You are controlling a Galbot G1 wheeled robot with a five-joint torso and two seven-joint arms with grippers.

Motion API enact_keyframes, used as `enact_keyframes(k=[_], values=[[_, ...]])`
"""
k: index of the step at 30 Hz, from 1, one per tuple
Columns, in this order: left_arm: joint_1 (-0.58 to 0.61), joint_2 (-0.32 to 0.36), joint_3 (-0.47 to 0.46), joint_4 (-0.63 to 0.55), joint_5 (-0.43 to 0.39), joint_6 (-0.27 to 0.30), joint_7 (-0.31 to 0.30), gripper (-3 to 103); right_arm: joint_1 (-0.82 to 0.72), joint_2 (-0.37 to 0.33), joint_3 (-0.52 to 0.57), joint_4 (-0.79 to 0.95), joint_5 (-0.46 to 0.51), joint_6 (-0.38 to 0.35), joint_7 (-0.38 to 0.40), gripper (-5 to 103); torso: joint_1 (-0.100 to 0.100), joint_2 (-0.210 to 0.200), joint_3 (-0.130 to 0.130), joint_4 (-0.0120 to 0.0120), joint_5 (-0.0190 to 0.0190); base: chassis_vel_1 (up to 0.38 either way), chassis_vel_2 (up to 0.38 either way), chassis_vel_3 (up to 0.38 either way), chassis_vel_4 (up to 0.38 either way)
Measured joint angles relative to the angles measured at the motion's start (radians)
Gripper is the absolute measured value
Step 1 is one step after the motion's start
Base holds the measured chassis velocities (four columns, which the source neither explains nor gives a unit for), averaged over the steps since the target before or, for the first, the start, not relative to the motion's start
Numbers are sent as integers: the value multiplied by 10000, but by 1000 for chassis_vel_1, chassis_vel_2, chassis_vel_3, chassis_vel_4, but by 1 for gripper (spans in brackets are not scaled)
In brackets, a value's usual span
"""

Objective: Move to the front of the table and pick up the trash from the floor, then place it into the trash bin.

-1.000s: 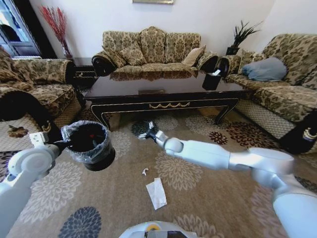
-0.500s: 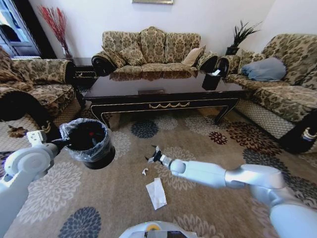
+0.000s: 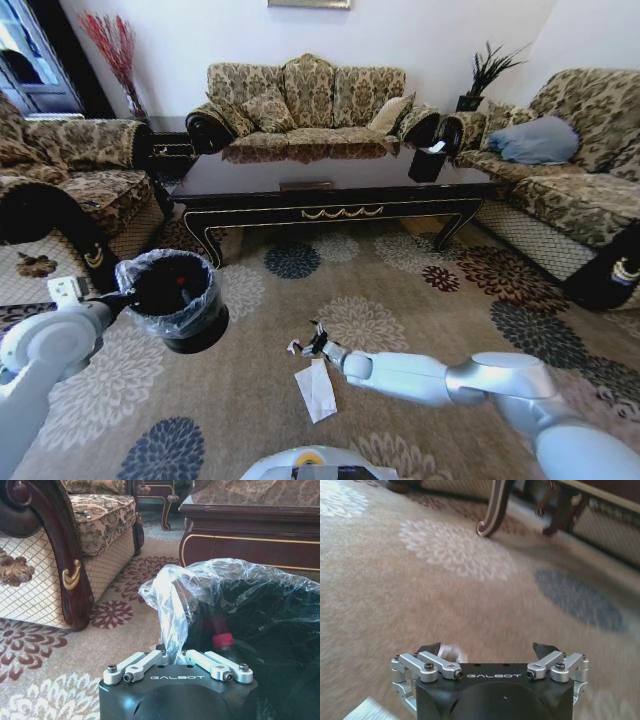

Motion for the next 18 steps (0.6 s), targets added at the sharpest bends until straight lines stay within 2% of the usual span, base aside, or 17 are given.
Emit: enact_keyframes(k=[4,6,7,9,12,18], values=[[134,-86,-79,-91,46,0,2,3,-344,-225,209,186,644,55,-298,100,0,0,0,1,0,0,0,0,0],[247,-139,-156,-181,72,0,7,3,-622,-377,264,252,745,521,-965,100,0,0,0,1,1,0,0,0,0],[247,-139,-156,-181,72,0,7,3,-622,-377,264,252,745,521,-965,100,0,0,0,1,1,0,0,0,0],[294,-179,-211,-221,83,0,7,3,-731,-424,238,185,586,916,-1519,100,0,0,0,1,1,0,0,0,0],[412,-337,-267,-290,186,-2,10,3,-844,-442,-35,-37,528,1626,-2632,100,0,0,1,2,2,0,0,0,0],[608,-576,-393,-414,283,-2,30,3,-886,-500,-508,-385,621,1870,-3137,100,0,0,1,2,1,0,0,0,0]])
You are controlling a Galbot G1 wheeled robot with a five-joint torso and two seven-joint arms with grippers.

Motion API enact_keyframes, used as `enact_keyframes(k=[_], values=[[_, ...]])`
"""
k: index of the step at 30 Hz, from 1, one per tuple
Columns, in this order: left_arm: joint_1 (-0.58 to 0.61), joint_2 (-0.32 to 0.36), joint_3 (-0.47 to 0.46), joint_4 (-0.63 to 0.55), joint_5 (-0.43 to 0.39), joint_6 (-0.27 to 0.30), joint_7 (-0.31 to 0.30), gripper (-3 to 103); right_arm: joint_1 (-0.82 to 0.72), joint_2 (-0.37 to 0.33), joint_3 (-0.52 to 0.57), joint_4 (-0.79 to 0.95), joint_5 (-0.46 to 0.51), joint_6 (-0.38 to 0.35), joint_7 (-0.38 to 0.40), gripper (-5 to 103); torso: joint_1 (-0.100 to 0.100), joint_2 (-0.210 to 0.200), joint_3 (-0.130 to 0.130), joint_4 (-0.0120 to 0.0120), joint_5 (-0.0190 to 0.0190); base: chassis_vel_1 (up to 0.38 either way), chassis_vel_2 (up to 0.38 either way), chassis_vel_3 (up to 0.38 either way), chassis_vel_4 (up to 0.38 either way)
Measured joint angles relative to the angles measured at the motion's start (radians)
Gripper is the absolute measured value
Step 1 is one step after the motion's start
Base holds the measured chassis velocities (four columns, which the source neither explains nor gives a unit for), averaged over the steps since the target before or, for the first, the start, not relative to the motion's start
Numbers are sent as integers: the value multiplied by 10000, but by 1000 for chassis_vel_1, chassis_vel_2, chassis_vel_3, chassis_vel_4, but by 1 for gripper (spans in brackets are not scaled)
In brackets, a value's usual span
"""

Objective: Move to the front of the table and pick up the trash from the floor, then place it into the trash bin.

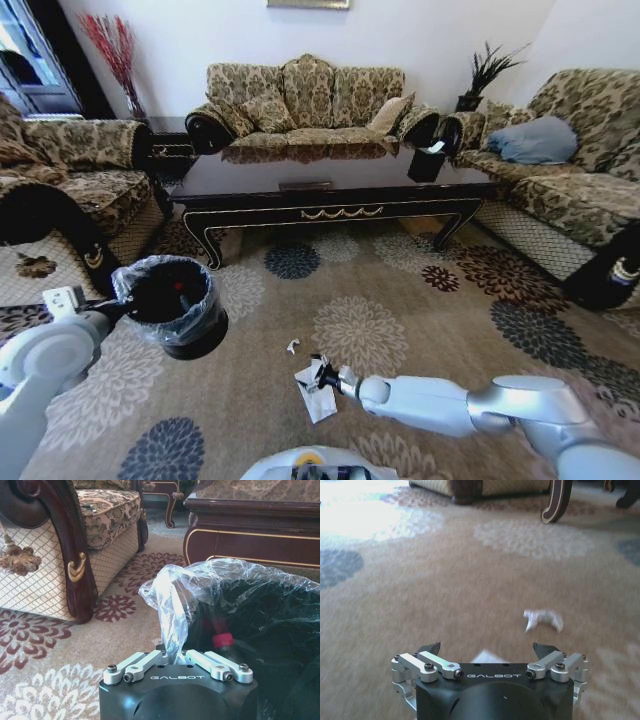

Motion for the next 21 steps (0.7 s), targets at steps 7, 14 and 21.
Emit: enact_keyframes(k=[7,14,21], values=[[278,-95,-363,24,109,-27,168,3,-207,-119,-32,-615,365,149,-1087,100,0,0,0,0,0,0,0,0,0],[188,-53,-242,106,167,-45,197,3,-472,-86,128,-1324,50,254,-1496,100,0,0,0,-1,0,0,0,0,0],[26,-65,55,206,295,-52,193,3,-604,-3,221,-1667,-22,240,-1631,100,0,0,0,1,-1,0,0,0,0]])
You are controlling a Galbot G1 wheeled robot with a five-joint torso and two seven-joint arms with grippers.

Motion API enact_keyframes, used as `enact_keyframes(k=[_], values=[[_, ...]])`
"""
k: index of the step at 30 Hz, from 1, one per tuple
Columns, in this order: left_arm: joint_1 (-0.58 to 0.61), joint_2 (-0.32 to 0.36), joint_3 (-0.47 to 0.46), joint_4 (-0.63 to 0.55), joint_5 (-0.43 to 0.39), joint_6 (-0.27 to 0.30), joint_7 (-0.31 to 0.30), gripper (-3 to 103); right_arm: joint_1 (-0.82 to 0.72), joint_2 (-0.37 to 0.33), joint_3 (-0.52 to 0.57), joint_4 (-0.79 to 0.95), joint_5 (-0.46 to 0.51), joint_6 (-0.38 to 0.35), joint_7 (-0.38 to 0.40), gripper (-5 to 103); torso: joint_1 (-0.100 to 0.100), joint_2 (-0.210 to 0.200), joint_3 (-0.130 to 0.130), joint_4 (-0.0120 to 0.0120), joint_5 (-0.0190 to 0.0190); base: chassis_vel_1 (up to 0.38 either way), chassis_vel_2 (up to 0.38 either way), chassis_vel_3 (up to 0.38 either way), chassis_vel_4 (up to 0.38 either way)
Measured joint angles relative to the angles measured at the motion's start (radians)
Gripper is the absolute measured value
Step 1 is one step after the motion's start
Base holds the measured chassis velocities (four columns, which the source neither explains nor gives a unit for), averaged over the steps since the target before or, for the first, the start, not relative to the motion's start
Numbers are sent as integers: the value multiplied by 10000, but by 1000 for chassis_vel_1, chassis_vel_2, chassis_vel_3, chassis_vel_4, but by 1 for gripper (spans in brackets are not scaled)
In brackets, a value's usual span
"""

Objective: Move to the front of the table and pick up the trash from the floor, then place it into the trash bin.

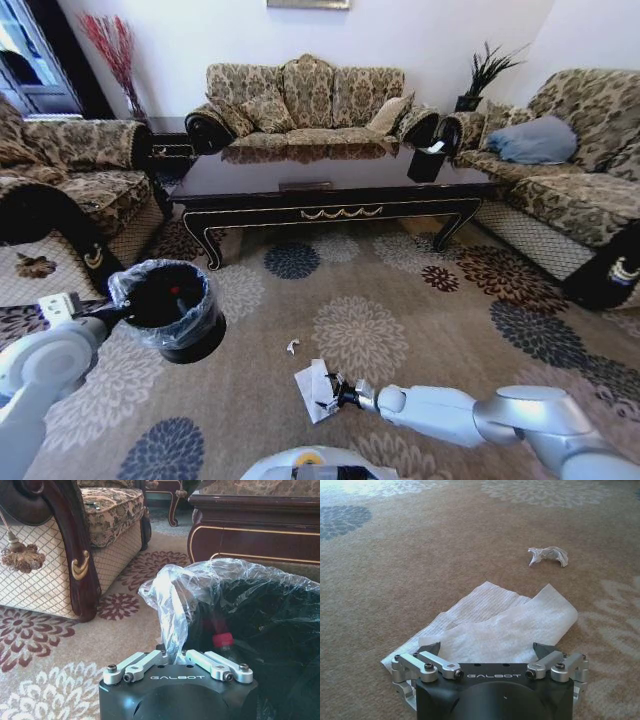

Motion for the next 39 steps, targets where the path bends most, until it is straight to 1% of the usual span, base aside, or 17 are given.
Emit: enact_keyframes(k=[3,5,6,9,11,15,17,18,19,20,21,24,25,26,27,30,39], values=[[-52,1,61,36,4,-4,-1,3,-8,20,31,-68,3,0,-116,101,0,-1,1,0,0,0,0,0,0],[-97,6,134,86,31,-11,-1,3,-8,35,67,-126,1,10,-246,91,0,0,0,-1,0,0,0,0,0],[-97,6,134,86,31,-11,-1,3,-8,35,67,-126,1,10,-246,91,0,0,0,-1,0,0,0,0,0],[-158,24,207,148,87,-13,-1,3,13,46,75,-161,-48,77,-330,75,0,0,0,0,0,0,0,0,0],[-175,32,223,157,88,-13,0,3,22,50,75,-170,-64,93,-339,75,0,-1,0,0,0,0,0,0,0],[-257,76,311,194,90,-21,0,3,31,70,76,-244,-147,167,-389,54,0,0,0,-1,0,0,0,0,0],[-271,88,328,206,91,-20,0,3,25,72,82,-268,-175,180,-401,54,0,0,0,-1,0,0,0,0,0],[-290,99,350,224,93,-21,0,3,13,78,94,-309,-235,217,-427,42,0,0,0,-1,0,0,0,0,0],[-300,106,362,234,96,-22,-2,3,6,80,105,-344,-283,255,-450,42,0,0,0,0,0,0,0,0,0],[-306,113,371,243,100,-24,-2,3,2,81,113,-370,-325,288,-465,37,0,0,0,-1,0,0,0,0,0],[-306,113,371,243,100,-24,-2,3,2,81,113,-370,-325,288,-465,37,0,0,0,-1,0,0,0,0,0],[-326,132,398,273,110,-26,-6,3,-3,67,152,-444,-501,477,-586,21,0,-1,0,0,0,0,0,0,0],[-326,132,398,273,110,-26,-6,3,-3,67,152,-444,-501,477,-586,21,0,-1,0,0,0,0,0,0,0],[-333,134,402,283,112,-27,-6,3,-1,51,163,-448,-554,541,-631,15,0,0,0,0,0,0,0,0,0],[-337,136,404,289,113,-28,-6,3,2,45,167,-448,-578,566,-647,15,1,0,1,-1,0,0,0,0,0],[-372,141,446,341,135,-32,-10,3,105,-4,196,-403,-652,790,-719,2,0,-1,1,-1,0,0,0,0,0],[-399,151,516,355,170,-42,-14,3,471,-124,264,-124,-617,1110,-811,0,0,-1,1,-1,0,0,0,0,0]])
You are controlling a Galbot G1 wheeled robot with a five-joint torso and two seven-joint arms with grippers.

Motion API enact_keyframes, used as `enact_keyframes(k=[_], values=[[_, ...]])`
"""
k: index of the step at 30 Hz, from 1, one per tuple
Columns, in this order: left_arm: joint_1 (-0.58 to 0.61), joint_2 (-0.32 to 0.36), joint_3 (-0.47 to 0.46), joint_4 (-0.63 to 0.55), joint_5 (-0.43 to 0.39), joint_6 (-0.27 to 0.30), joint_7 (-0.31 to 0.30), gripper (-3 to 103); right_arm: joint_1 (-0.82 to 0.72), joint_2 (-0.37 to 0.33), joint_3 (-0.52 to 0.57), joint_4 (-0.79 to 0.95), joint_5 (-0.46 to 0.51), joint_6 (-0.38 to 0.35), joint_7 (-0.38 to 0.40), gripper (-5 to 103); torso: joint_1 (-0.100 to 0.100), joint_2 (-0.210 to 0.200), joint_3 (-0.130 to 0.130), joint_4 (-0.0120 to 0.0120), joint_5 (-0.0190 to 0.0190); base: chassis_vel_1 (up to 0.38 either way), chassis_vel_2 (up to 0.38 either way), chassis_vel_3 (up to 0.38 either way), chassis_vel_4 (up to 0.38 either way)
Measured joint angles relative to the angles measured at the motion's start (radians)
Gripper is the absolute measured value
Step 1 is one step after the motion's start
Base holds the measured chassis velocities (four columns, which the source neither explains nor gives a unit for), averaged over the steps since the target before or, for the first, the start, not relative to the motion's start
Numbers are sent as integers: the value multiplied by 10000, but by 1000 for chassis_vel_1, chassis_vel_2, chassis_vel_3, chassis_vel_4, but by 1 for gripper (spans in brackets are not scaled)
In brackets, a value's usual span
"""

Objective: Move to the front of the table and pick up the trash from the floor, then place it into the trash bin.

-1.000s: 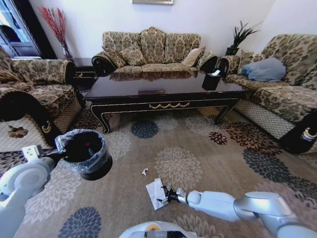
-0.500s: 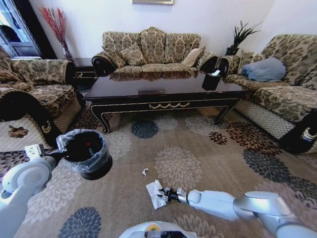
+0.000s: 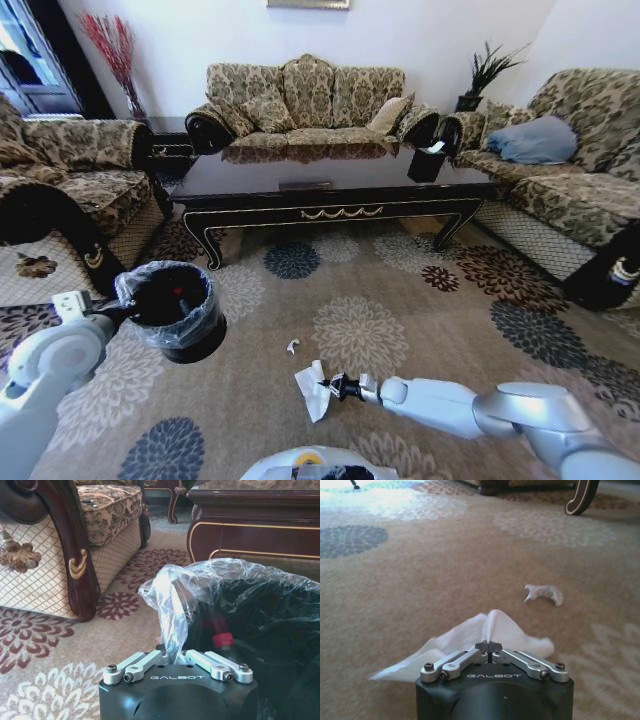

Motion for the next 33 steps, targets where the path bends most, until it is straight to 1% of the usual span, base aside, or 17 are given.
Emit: enact_keyframes(k=[4,5,7,9,10,12,13,14,16,17,19,22,24,28,31,32,33], values=[[-13,48,13,-1,0,0,-7,3,211,-85,71,247,7,66,78,0,0,0,0,0,1,0,0,0,0],[-92,103,103,-17,0,-1,-24,3,531,-206,309,762,216,100,332,0,0,0,0,0,0,0,0,0,0],[-176,132,209,-58,-11,-1,-50,3,850,-284,576,1255,560,93,630,0,0,0,0,-1,1,0,0,0,0],[-201,137,250,-76,-17,-1,-76,3,981,-309,669,1427,660,78,767,0,0,0,0,-1,1,0,0,0,0],[-254,140,352,-152,-35,-2,-127,3,1383,-380,986,1951,863,6,1209,0,0,0,1,1,-1,0,0,0,0],[-275,133,423,-225,-47,-2,-131,3,1740,-442,1303,2496,1073,-107,1666,0,1,0,0,1,-1,0,0,0,0],[-275,133,423,-225,-47,-2,-131,3,1740,-442,1303,2496,1073,-107,1666,0,1,0,0,1,-1,0,0,0,0],[-275,123,445,-245,-47,-2,-132,3,1886,-470,1427,2746,1200,-181,1861,0,1,0,0,2,-1,0,0,0,0],[-274,58,530,-274,-30,-1,-144,3,2200,-505,1937,3504,1574,-451,2540,0,2,0,0,1,-2,0,0,0,0],[-274,58,530,-274,-30,-1,-144,3,2200,-505,1937,3504,1574,-451,2540,0,2,0,0,1,-2,0,0,0,0],[-277,22,642,-297,29,5,-141,3,2367,-448,2357,4014,1684,-590,2973,0,2,0,1,0,-1,0,0,0,0],[-334,9,735,-311,46,11,-134,3,2576,-343,2584,4338,1718,-652,3178,0,2,0,0,0,-2,0,0,0,0],[-425,-1,841,-294,58,12,-125,3,2968,-155,2673,4628,1829,-719,3316,0,2,0,0,-1,0,0,0,0,0],[-513,-22,952,-165,69,15,-125,3,3627,198,2664,4705,2049,-776,3328,0,2,0,1,-2,-1,0,0,0,0],[-616,-6,1057,20,75,22,-116,3,4167,956,2739,4388,2180,-808,3300,0,2,-1,0,-1,-3,0,0,0,0],[-616,-6,1057,20,75,22,-116,3,4167,956,2739,4388,2180,-808,3300,0,2,-1,0,-1,-3,0,0,0,0],[-689,40,1093,100,72,22,-92,3,4366,1418,2777,4207,2222,-819,3293,0,2,0,2,0,-2,0,0,0,0]])
